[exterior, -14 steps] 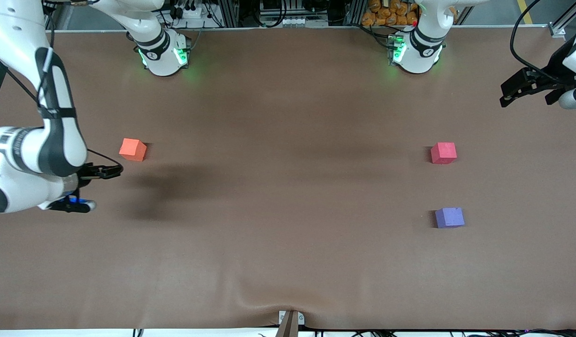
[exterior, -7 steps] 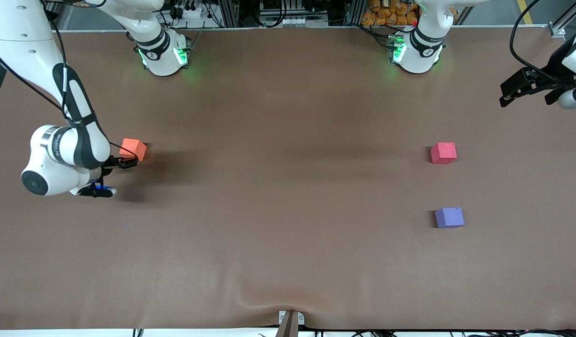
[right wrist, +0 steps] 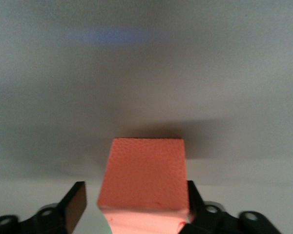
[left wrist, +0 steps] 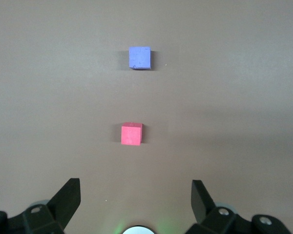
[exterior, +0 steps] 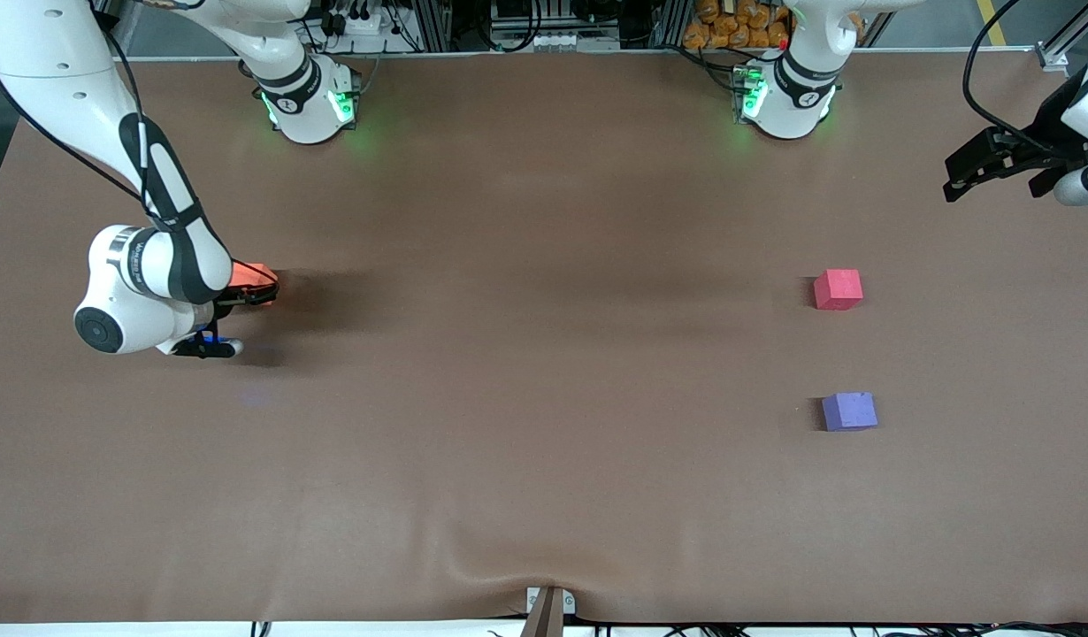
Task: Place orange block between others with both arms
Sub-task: 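Lower the right gripper onto the orange cube and close it, then carry the orange cube toward the table middle and release it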
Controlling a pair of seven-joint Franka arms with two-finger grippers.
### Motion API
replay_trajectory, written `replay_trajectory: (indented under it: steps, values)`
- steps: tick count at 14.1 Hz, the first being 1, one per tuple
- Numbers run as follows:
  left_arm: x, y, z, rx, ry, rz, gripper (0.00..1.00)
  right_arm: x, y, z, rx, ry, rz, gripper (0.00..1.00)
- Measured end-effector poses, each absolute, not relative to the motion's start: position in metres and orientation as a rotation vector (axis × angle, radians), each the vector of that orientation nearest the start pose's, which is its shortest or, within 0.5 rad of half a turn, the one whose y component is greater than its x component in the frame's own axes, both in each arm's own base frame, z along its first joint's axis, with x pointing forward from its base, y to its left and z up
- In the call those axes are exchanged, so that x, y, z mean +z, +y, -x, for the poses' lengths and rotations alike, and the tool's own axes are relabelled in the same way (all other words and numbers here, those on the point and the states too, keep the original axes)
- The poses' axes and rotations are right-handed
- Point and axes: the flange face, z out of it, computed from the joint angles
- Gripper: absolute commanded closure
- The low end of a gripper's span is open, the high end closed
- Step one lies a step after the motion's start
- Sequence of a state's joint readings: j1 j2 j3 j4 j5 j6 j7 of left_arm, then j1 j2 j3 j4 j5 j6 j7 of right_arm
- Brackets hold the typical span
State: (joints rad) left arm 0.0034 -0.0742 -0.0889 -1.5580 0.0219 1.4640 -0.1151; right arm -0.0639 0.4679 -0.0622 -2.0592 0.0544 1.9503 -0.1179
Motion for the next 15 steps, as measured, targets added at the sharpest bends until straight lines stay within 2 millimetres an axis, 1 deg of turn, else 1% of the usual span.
replay_trajectory:
  steps: [1,5,7,8,10,13,15]
  values:
    - [0.661,-0.044,-0.518,0.028,-0.05,3.111,0.0,0.174,-0.063,-0.516,0.861,0.066,2.934,1.0]
    - [0.661,-0.044,-0.518,0.031,-0.05,3.111,0.0,0.18,-0.063,-0.515,0.869,0.069,2.93,1.0]
    - [0.661,-0.044,-0.518,0.034,-0.05,3.11,0.0,0.188,-0.071,-0.517,0.871,0.114,2.934,1.0]
    - [0.66,-0.044,-0.518,0.036,-0.05,3.11,0.0,0.195,-0.081,-0.518,0.863,0.153,2.939,1.0]
    - [0.66,-0.044,-0.518,0.038,-0.05,3.11,0.0,0.205,-0.108,-0.516,0.839,0.23,2.942,1.0]
    - [0.66,-0.044,-0.517,0.039,-0.05,3.11,0.0,0.207,-0.143,-0.508,0.818,0.329,2.929,1.0]
    - [0.66,-0.044,-0.517,0.04,-0.05,3.11,0.0,0.206,-0.156,-0.505,0.806,0.363,2.924,1.0]
